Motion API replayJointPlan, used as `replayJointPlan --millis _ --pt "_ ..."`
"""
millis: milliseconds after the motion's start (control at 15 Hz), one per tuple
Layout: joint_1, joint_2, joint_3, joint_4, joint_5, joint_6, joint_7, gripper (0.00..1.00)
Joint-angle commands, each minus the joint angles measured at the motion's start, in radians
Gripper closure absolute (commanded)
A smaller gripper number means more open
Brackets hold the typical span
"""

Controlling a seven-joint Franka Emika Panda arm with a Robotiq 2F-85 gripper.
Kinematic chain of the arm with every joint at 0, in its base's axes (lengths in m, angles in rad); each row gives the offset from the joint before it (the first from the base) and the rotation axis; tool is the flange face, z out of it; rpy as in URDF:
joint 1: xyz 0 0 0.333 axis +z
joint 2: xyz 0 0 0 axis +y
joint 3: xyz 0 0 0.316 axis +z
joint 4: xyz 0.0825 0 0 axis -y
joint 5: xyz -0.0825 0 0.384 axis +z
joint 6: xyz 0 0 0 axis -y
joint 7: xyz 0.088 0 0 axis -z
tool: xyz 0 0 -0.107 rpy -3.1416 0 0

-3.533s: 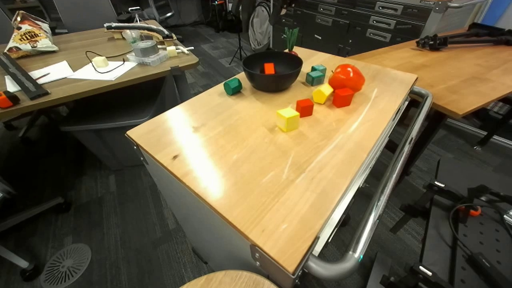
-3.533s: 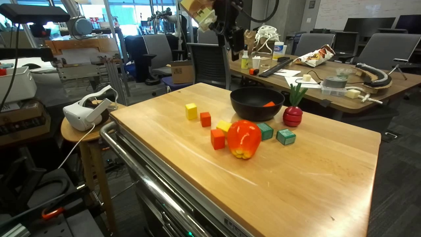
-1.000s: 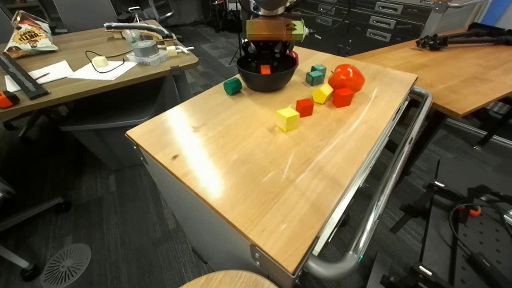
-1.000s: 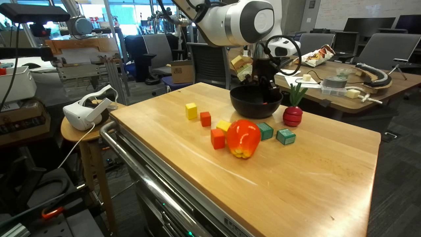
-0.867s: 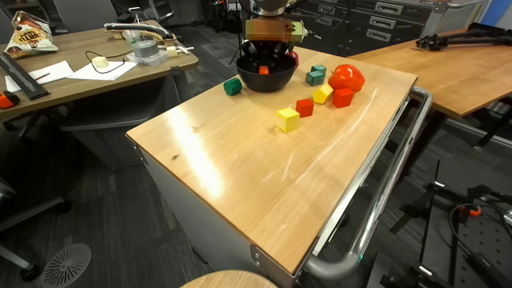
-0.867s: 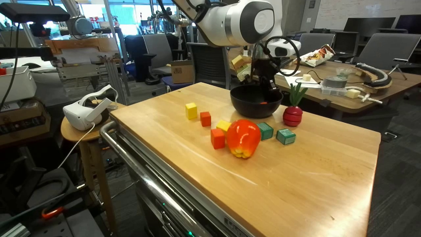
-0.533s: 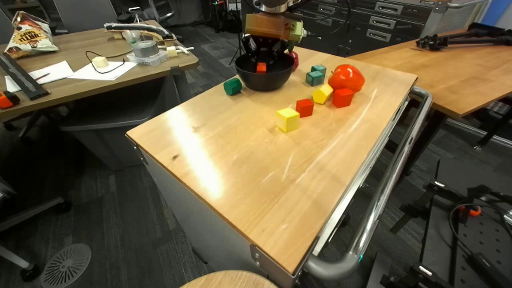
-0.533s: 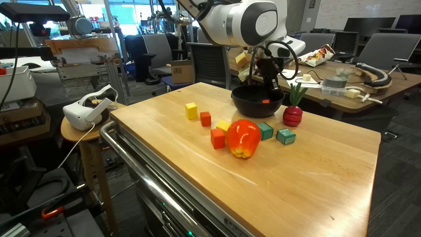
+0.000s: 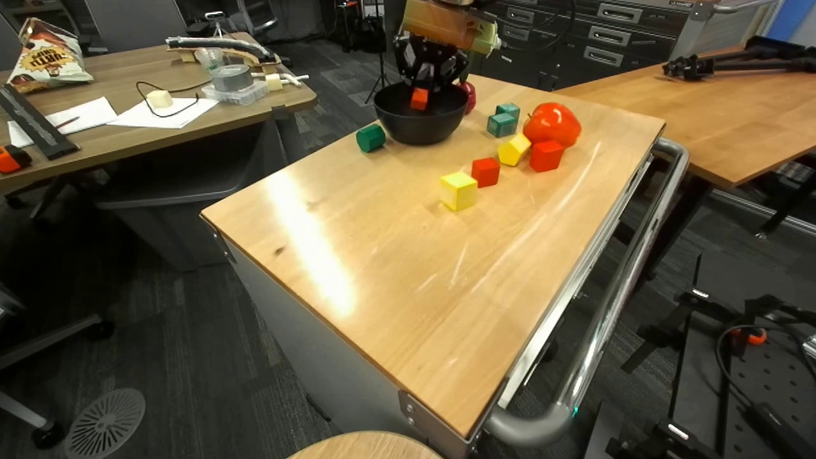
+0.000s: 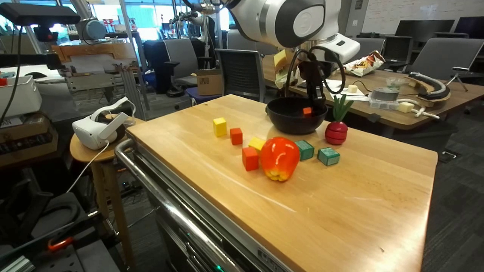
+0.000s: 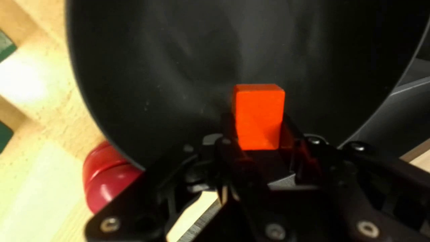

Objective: Take most of the objects from the bowl one at a time and put them on the table, then move the apple to the right, then take the block from the bowl and put it on the table

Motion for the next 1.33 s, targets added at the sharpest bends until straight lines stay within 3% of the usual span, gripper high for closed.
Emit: replayJointPlan --millis 0,267,600,800,1267 --pt "-0.025 -0.144 0.051 -0.104 0.053 -0.048 -0.142 0.92" --pt "-0.017 -0.258 0.092 -0.129 0.073 -0.229 -0.293 0.92" --pt "0.054 -0.273 0.130 -0.086 0.028 -0.418 -0.318 0.92" --pt "0.104 -0.241 0.145 -0.078 0.011 -0.446 -0.281 0.92" --pt "0.193 -0.156 0.155 -0.103 0.017 -0.345 -0.190 0.92"
